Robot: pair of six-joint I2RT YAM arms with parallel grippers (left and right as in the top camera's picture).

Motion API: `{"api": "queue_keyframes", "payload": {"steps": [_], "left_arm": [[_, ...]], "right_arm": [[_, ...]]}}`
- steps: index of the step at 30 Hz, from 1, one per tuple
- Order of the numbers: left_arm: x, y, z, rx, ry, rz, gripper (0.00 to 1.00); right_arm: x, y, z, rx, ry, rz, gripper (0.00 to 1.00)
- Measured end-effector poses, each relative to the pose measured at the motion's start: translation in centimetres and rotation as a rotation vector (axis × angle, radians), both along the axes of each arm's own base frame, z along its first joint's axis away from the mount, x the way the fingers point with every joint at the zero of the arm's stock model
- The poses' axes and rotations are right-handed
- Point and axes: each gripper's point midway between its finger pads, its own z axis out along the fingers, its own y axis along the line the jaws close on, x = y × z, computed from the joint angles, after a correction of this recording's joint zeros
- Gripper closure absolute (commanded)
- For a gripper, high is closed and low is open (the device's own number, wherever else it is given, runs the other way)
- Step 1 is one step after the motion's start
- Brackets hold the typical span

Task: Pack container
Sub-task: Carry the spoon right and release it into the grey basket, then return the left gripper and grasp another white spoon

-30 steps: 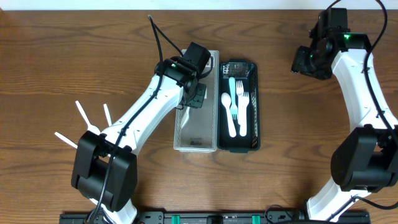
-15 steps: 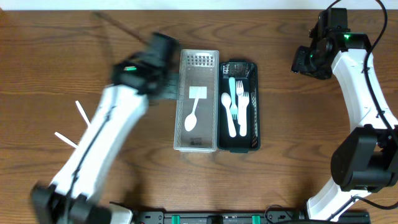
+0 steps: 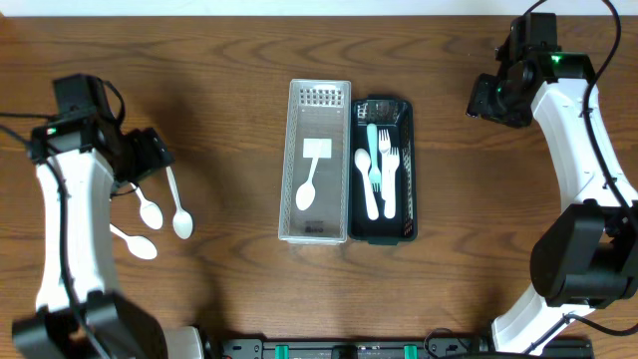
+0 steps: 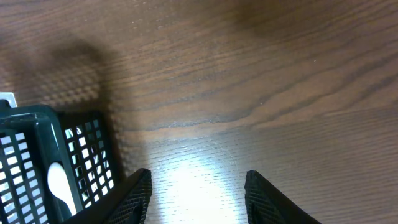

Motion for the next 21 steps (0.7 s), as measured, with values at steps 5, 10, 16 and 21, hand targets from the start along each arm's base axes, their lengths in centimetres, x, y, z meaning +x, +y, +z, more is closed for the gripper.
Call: {"api": "queue_keyframes", "payload": {"steps": [5, 10, 16, 21], "left_arm": [[0.0, -0.9, -6.2, -0.079, 0.124, -0.034, 0.08], [0.3, -1.4, -9.6, -0.119, 0.2, -0.064, 0.08], [0.1, -1.6, -12.5, -0.147, 0.267, -0.064, 0.08], [-0.2, -1.7, -14.2, -0.161, 0.312, -0.069, 0.08]], "right_arm": [[0.0, 0.0, 0.0, 0.0, 0.0, 0.0, 0.48], [0.0, 0.0, 0.0, 0.0, 0.0, 0.0, 0.48], [0.0, 0.0, 0.0, 0.0, 0.0, 0.0, 0.48], [0.0, 0.0, 0.0, 0.0, -0.001, 0.0, 0.48]]}}
